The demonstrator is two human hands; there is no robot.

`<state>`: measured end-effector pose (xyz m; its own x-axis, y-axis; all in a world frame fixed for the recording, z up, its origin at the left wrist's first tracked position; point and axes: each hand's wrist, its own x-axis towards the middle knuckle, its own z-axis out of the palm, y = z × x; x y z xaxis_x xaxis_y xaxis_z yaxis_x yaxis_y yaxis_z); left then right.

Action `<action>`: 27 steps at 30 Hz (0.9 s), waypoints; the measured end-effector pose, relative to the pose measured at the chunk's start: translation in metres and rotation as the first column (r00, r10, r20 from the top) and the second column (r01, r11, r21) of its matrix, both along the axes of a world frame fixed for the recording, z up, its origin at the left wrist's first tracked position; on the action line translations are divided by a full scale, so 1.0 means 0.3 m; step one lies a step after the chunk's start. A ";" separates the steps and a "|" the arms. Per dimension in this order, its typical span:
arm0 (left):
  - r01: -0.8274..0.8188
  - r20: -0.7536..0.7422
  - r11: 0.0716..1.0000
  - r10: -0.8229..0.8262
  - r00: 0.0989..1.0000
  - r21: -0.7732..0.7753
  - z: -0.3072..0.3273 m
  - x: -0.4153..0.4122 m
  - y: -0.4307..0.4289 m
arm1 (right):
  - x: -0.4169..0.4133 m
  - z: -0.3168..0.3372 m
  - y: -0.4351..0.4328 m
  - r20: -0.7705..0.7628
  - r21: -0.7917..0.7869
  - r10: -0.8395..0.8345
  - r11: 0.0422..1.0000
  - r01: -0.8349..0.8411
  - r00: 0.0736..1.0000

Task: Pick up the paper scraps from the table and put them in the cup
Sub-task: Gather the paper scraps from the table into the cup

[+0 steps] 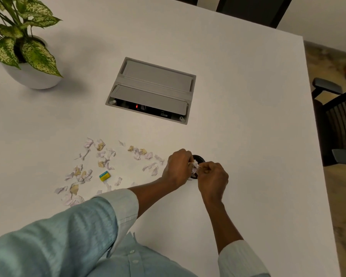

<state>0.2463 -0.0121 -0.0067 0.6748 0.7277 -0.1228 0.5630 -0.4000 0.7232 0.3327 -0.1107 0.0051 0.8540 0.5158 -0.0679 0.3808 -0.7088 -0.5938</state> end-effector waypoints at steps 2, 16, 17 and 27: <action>0.035 -0.024 0.999 -0.035 0.999 0.005 -0.002 0.015 -0.002 | 0.004 -0.009 0.003 -0.026 -0.017 0.009 1.000 -0.009 1.000; -0.116 0.071 0.993 0.113 0.991 0.029 -0.032 -0.153 0.010 | -0.143 -0.017 -0.009 0.058 0.133 0.167 0.976 -0.173 0.984; -0.137 0.053 0.990 0.135 0.989 0.031 -0.043 -0.180 0.019 | -0.169 -0.028 -0.010 0.042 0.144 0.203 0.968 -0.207 0.978; -0.122 -0.463 0.986 0.160 0.872 0.111 -0.173 -0.436 0.190 | -0.343 -0.156 0.073 -0.148 -0.221 0.544 0.795 -0.564 0.826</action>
<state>0.1156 0.0450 -0.0585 0.4411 0.8308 -0.3394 0.8828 -0.3336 0.3307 0.2299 -0.0888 -0.0417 0.4142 0.8571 -0.3063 0.7157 -0.5146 -0.4722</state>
